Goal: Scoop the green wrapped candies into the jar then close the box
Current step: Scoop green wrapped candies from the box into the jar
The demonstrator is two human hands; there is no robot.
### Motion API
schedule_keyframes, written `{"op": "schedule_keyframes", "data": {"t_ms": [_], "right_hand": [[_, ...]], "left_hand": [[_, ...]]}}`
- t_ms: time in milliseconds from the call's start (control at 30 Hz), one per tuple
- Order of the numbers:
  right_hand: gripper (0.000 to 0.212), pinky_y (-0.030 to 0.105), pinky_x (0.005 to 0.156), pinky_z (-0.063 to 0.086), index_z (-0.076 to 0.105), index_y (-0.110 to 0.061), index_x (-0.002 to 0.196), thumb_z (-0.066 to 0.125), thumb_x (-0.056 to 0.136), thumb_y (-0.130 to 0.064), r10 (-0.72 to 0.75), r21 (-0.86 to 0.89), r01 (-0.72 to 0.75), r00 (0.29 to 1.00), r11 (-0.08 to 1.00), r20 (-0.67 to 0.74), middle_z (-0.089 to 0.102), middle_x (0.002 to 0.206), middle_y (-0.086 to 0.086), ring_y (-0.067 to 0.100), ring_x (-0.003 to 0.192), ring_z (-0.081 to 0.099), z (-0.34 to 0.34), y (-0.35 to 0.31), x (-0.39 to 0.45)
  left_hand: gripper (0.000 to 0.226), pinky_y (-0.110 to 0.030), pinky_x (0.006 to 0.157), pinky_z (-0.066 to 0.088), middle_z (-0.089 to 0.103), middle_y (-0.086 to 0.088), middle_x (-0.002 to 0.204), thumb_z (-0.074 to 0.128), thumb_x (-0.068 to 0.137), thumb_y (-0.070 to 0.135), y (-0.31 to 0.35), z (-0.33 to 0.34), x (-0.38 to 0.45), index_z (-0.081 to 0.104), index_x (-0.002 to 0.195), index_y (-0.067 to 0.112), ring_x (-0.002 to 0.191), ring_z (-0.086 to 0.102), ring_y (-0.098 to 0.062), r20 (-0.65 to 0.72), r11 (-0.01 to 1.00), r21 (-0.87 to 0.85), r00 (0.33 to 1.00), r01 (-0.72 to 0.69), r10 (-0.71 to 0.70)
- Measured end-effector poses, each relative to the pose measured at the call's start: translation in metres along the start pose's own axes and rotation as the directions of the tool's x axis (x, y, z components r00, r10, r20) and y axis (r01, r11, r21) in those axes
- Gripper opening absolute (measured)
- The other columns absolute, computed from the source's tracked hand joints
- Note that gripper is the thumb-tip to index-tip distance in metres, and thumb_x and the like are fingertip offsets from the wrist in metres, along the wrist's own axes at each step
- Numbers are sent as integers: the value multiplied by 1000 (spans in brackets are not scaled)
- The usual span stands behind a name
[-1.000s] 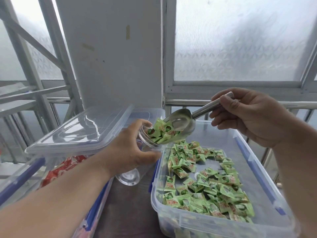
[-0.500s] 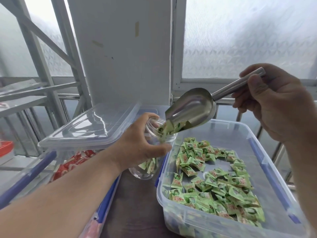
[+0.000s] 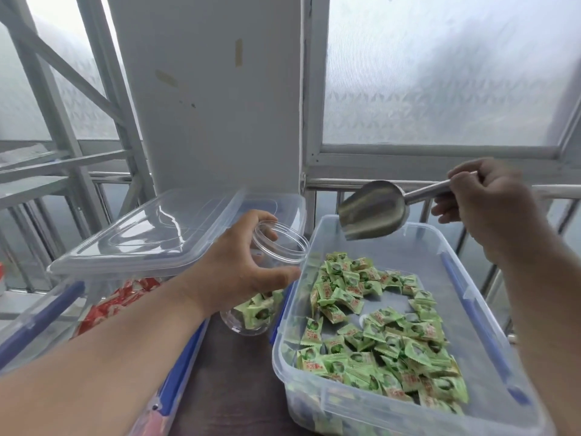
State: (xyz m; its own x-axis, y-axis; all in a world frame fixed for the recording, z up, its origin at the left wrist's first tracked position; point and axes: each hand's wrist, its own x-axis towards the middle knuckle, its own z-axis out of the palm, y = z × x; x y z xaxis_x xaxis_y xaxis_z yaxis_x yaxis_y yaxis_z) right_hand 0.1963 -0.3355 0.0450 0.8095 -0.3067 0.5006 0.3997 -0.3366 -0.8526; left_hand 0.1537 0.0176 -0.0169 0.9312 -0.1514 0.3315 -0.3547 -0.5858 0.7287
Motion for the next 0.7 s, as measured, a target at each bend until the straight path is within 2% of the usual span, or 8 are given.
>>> {"op": "schedule_keyframes", "data": {"t_ms": [67, 133, 233, 367, 433, 600, 700], "right_hand": [[13, 39, 63, 63, 65, -20, 88, 52, 88, -20, 12, -167, -11, 1000, 986, 5, 74, 64, 8, 25, 60, 76, 0, 10, -1], [11, 33, 61, 61, 65, -19, 90, 54, 93, -20, 23, -299, -20, 1000, 954, 7, 75, 64, 6, 16, 55, 75, 1, 16, -2], [10, 38, 63, 64, 64, -19, 91, 55, 94, -20, 61, -379, -47, 998, 924, 25, 76, 70, 7, 16, 55, 76, 4, 24, 0], [13, 50, 70, 66, 60, -18, 94, 49, 99, -14, 174, -339, -131, 980, 932, 100, 72, 85, 17, 26, 60, 78, 8, 36, 5], [16, 53, 72, 66, 59, -18, 95, 46, 104, -14, 200, -321, -145, 969, 936, 145, 71, 85, 22, 30, 60, 77, 9, 40, 7], [20, 50, 71, 66, 63, -13, 95, 50, 108, -21, 213, -321, -145, 959, 936, 187, 71, 79, 23, 31, 60, 76, 7, 41, 9], [27, 39, 56, 65, 65, -4, 92, 50, 109, -19, 271, -269, -220, 947, 938, 170, 70, 78, 29, 31, 52, 73, 5, 34, 10]], "left_hand": [[92, -37, 91, 63, 62, 24, 124, 93, 60, 70, -1, 0, 1, 49, 138, 52, 113, 68, -8, -8, 1000, -5, 1000, 0, 0], [91, -36, 91, 62, 63, 25, 123, 92, 58, 72, -1, 1, 2, 50, 137, 52, 112, 69, -7, -12, 1000, -11, 1000, -5, 5], [88, -35, 88, 64, 63, 25, 122, 95, 62, 66, -2, 1, 2, 50, 137, 52, 112, 68, -6, -11, 1000, -13, 1000, -6, 6], [90, -36, 86, 65, 63, 25, 121, 92, 58, 70, -3, 1, 2, 51, 136, 52, 108, 70, -6, 0, 1000, -11, 1000, -6, 6], [88, -35, 83, 66, 64, 23, 121, 94, 59, 66, -3, 1, 2, 52, 135, 52, 105, 73, -10, 10, 1000, -24, 1000, -1, 1], [85, -34, 78, 65, 66, 24, 117, 97, 58, 61, -3, -1, 0, 55, 131, 51, 95, 78, -13, 32, 998, -64, 999, 19, -17], [82, -28, 77, 65, 68, 10, 118, 99, 59, 51, 2, -1, -1, 58, 129, 42, 98, 75, -10, 40, 995, -99, 999, 8, -4]]}}
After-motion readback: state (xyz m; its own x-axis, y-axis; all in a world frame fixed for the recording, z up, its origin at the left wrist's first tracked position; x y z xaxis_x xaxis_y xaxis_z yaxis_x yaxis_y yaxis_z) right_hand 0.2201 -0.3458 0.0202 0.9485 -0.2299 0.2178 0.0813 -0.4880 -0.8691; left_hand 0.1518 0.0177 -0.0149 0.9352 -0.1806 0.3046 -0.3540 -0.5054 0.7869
